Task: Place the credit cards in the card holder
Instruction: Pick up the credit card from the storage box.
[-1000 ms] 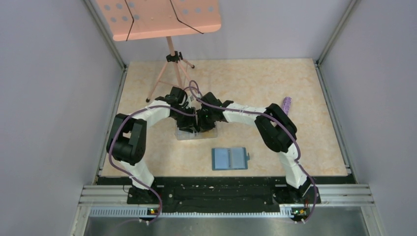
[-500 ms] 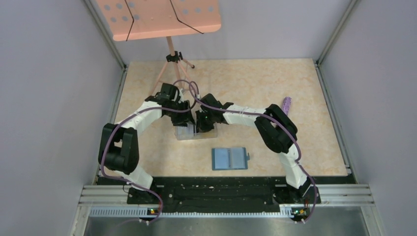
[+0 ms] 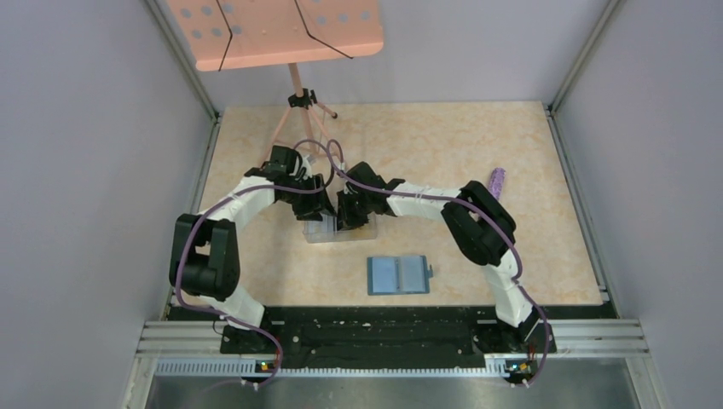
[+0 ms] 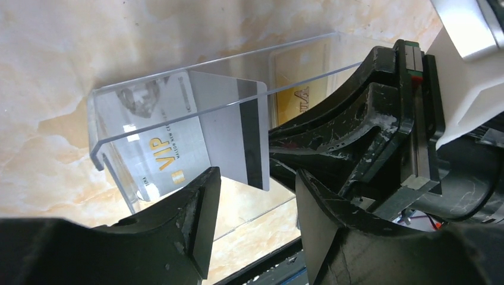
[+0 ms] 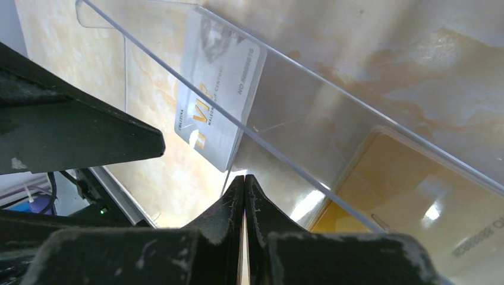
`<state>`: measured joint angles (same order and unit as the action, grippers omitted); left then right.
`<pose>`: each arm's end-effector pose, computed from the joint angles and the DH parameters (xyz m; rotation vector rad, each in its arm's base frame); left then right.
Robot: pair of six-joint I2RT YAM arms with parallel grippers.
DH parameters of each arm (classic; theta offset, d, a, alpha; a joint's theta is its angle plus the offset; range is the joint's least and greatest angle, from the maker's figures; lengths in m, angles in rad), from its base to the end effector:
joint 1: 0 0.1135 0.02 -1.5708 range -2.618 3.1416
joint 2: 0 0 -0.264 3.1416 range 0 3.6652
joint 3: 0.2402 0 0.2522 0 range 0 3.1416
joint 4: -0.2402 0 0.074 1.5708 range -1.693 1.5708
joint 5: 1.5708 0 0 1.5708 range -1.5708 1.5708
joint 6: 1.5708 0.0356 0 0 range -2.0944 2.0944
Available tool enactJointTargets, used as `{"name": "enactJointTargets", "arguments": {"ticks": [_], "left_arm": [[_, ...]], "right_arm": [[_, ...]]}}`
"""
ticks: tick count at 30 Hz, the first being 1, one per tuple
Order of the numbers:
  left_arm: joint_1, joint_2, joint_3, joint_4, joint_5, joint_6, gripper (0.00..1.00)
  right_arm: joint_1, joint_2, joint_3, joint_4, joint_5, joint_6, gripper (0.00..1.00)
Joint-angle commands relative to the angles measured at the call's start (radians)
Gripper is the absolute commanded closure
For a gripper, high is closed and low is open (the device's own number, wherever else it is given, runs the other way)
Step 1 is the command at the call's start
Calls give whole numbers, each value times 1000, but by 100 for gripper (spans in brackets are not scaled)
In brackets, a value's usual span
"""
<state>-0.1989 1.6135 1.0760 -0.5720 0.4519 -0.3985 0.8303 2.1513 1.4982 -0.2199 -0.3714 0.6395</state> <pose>0.3102 -0.0784 0.2084 -0.1252 2.7288 -0.7878 0.3039 0.3517 0.1509 -0.4374 2.6494 1.0269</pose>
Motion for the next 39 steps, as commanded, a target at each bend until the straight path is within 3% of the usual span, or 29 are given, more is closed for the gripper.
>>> {"name": "enactJointTargets", "arguments": {"ticks": [1, 11, 25, 33, 39], "left_arm": [[4, 19, 4, 33, 50, -5, 45], [5, 25, 5, 17, 19, 10, 46], [4, 41, 17, -50, -47, 94, 56], [4, 18, 42, -95, -93, 130, 72], [4, 13, 61, -115, -124, 139, 75]], "right_arm": [[11, -73, -23, 81, -25, 7, 100], [11, -92, -40, 118, -30, 26, 100], [4, -69, -28, 132, -44, 77, 100], [1, -59, -18, 130, -54, 93, 100], [-2, -59, -14, 121, -54, 90, 100]]}}
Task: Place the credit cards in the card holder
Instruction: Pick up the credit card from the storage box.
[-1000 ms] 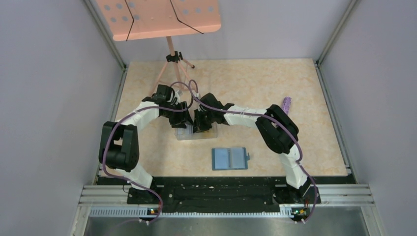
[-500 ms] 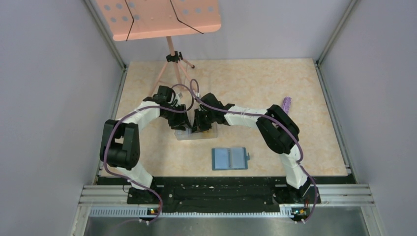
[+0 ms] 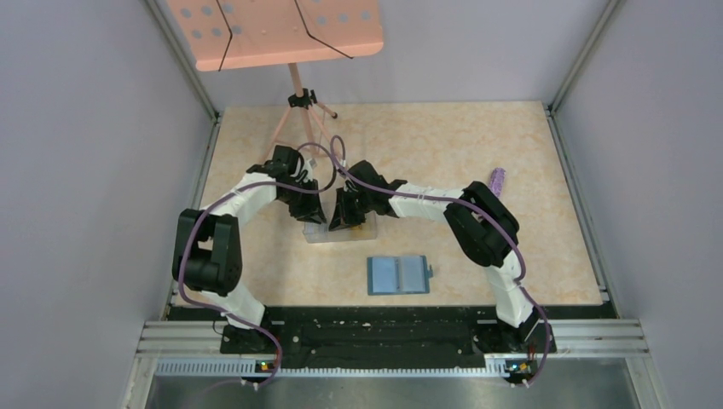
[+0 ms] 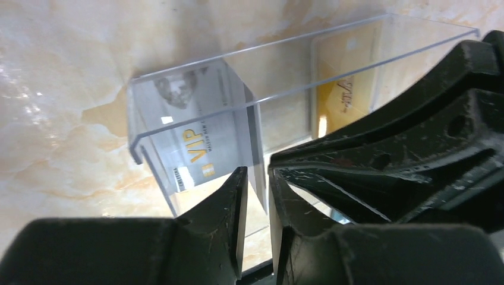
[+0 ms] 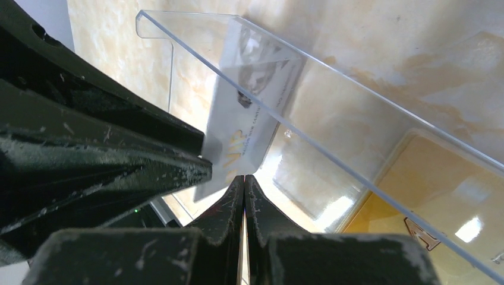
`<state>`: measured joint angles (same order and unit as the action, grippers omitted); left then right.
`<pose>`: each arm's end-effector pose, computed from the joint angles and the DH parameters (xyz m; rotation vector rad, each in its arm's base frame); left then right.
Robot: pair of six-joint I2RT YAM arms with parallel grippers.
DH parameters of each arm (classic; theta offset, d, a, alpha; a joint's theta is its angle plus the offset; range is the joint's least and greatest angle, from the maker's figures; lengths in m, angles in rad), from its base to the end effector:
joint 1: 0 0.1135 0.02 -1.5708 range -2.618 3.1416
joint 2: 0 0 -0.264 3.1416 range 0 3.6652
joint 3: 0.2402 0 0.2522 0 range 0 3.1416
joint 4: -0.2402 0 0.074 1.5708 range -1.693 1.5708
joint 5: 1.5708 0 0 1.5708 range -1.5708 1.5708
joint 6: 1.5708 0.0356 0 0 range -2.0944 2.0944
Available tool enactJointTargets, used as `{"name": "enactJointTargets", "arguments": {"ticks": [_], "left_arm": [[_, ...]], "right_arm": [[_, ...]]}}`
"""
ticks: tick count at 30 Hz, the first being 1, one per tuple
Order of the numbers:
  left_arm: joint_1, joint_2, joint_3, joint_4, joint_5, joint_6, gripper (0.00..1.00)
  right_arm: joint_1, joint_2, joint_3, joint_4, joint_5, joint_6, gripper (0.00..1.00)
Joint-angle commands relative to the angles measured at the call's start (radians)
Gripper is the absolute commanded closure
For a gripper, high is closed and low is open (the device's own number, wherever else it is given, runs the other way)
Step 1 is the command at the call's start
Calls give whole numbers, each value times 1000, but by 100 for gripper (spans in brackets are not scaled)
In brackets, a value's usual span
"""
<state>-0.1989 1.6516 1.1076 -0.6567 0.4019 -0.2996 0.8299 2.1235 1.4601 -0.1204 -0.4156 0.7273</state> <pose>0.3115 -0.0770 0.2017 -0.0343 2.8061 -0.6831 0.3026 0.3521 0.1594 -0.3635 2.6056 1.1575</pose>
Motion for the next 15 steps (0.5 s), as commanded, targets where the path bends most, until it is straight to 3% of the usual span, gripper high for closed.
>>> {"name": "enactJointTargets", "arguments": {"ticks": [1, 9, 15], "left_arm": [[4, -23, 30, -34, -77, 43, 75], [4, 5, 18, -41, -97, 73, 79], [5, 20, 5, -4, -17, 54, 91]], "right_arm": [[-3, -32, 24, 21, -9, 2, 100], [-4, -35, 20, 18, -9, 0, 100], [-6, -54, 13, 15, -1, -2, 100]]}}
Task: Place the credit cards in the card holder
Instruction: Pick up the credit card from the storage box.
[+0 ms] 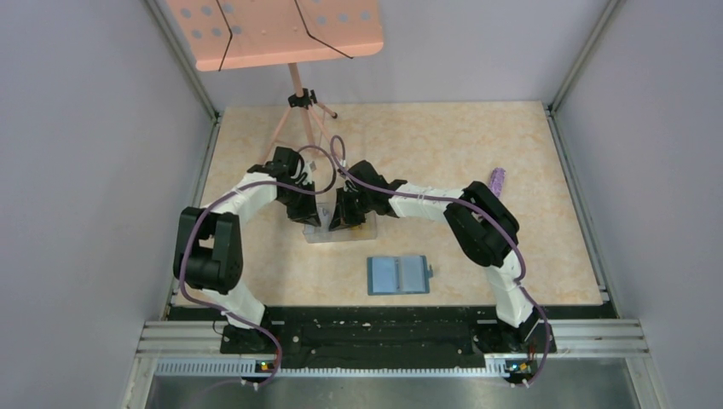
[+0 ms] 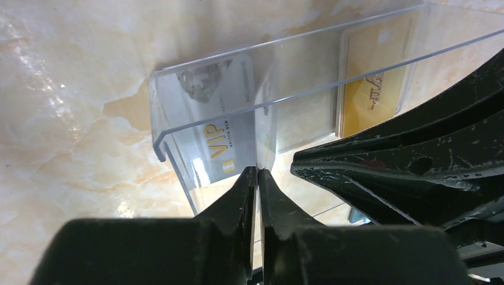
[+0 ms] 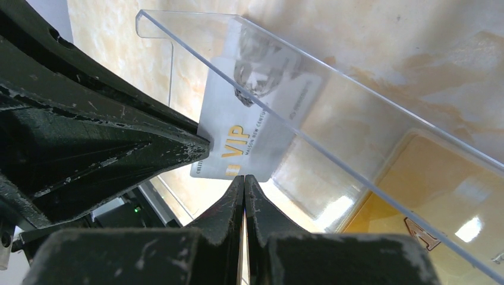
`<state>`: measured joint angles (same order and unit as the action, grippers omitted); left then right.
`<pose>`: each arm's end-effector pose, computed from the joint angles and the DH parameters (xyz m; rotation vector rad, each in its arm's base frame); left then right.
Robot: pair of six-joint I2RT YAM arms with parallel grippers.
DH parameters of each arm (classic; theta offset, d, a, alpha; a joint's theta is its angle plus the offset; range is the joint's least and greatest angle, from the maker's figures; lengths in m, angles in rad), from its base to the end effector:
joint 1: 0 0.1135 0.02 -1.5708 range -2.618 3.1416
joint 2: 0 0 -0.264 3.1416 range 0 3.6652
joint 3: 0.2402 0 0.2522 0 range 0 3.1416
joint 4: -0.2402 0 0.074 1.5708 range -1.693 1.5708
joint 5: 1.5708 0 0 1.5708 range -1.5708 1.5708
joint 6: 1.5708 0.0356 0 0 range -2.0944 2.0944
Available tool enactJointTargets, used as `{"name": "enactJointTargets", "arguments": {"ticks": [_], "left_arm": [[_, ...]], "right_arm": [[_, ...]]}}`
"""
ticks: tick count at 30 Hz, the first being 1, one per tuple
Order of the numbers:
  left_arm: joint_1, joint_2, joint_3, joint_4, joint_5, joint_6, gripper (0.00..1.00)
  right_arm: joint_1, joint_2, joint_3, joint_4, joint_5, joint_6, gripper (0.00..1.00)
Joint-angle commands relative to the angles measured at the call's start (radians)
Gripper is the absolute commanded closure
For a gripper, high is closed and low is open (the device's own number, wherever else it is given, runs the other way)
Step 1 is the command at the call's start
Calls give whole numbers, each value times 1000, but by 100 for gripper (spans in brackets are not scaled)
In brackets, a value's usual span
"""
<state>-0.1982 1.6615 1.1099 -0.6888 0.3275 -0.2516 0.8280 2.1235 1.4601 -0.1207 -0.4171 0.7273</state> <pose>0.3104 -0.0740 0.1973 0.0024 2.8411 -0.5630 0.3032 0.3515 0.1594 -0.3618 2.6061 1.1583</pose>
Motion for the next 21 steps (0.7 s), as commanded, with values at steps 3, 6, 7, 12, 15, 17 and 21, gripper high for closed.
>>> {"name": "enactJointTargets", "arguments": {"ticks": [3, 6, 7, 12, 15, 17, 21], "left_arm": [[4, 13, 1, 43, 84, -9, 100], [4, 8, 1, 47, 91, -13, 100], [5, 5, 0, 49, 94, -14, 100], [5, 26, 11, 48, 119, -18, 100], [5, -5, 12, 55, 135, -25, 100], [5, -34, 15, 55, 146, -31, 100], [12, -108, 24, 60, 174, -51, 100]], "right_arm": [[-9, -70, 4, 11, 10, -5, 100], [-17, -93, -6, 7, 20, -6, 100], [-20, -102, -12, 6, 24, -9, 100], [-34, -139, -29, -6, 40, -11, 98], [-41, -171, -34, -17, 48, -16, 98], [-45, -203, -36, -28, 61, -20, 97], [-63, -272, -47, -48, 82, -26, 87]]}}
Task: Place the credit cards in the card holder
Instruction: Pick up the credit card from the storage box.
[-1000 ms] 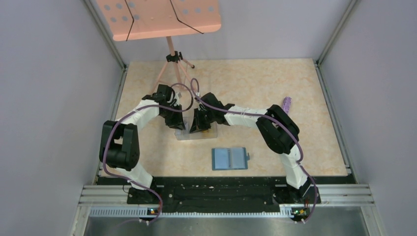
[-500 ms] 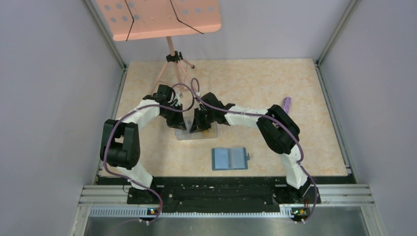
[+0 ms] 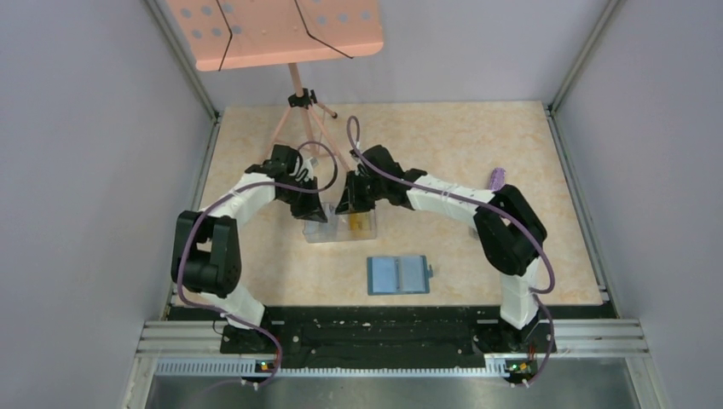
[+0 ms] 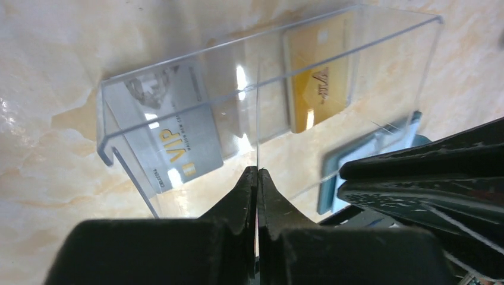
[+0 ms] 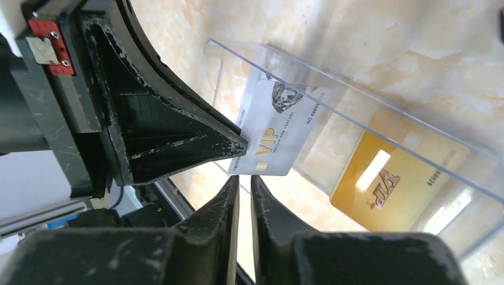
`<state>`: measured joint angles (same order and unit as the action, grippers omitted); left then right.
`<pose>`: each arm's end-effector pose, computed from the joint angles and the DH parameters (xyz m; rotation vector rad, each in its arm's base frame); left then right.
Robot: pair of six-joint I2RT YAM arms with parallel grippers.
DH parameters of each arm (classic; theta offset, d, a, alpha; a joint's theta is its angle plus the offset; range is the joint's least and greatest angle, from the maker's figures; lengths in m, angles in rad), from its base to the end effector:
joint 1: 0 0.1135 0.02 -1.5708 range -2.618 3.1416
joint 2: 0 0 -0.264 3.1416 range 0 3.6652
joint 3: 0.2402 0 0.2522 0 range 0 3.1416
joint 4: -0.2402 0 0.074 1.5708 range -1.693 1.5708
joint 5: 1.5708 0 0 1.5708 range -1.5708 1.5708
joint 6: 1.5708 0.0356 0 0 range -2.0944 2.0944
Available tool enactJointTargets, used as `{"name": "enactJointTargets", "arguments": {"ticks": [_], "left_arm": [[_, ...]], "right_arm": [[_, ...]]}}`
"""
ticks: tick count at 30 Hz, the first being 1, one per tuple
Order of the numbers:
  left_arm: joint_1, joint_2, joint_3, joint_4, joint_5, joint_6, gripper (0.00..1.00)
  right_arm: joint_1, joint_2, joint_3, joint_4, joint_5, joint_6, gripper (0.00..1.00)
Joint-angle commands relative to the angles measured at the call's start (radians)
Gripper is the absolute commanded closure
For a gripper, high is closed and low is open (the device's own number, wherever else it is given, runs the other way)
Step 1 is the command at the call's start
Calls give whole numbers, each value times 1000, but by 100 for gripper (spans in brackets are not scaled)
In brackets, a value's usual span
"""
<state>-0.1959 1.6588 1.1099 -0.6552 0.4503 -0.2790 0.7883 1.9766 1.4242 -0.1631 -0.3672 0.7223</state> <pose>0.3123 -0.0778 0.2009 0.0025 2.8014 -0.7451 0.3048 0.3247 0.2083 -0.2968 2.5155 1.1298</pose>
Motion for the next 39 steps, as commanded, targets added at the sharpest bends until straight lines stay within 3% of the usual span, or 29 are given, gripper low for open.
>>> {"name": "enactJointTargets", "arguments": {"ticks": [1, 9, 17, 22, 27, 32, 39], "left_arm": [[12, -124, 25, 27, 52, -34, 100], [21, -296, 1, 96, 95, -118, 100], [19, -418, -176, 382, 322, -330, 100], [18, -451, -256, 549, 467, -428, 100], [15, -462, -315, 735, 601, -559, 100], [13, -471, -318, 722, 643, -562, 100], [12, -474, -323, 704, 673, -551, 100]], "right_arm": [[-29, -144, -18, -8, 38, -21, 83], [-77, -328, -134, -35, 78, -23, 52], [-118, -535, -336, 57, 11, 8, 32], [-174, -616, -467, 226, -152, 85, 31], [-184, -610, -541, 417, -296, 177, 42], [-184, -572, -580, 608, -343, 291, 54], [-181, -536, -558, 680, -379, 340, 58]]}}
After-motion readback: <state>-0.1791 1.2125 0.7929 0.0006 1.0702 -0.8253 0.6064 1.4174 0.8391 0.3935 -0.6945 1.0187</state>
